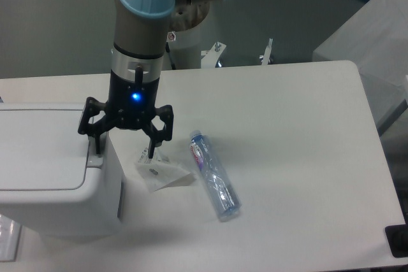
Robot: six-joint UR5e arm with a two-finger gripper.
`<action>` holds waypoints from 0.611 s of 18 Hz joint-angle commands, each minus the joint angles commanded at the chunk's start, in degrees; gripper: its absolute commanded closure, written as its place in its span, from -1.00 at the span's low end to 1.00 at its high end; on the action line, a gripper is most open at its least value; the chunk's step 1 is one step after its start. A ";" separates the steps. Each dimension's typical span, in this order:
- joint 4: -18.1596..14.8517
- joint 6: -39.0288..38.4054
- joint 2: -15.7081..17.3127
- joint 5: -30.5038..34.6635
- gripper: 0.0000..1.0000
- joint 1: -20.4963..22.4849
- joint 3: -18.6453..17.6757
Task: Open the trash can
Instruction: 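Push the gripper against the lid to flip it open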
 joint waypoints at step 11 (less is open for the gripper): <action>2.90 1.05 -0.35 0.96 -1.00 0.78 6.14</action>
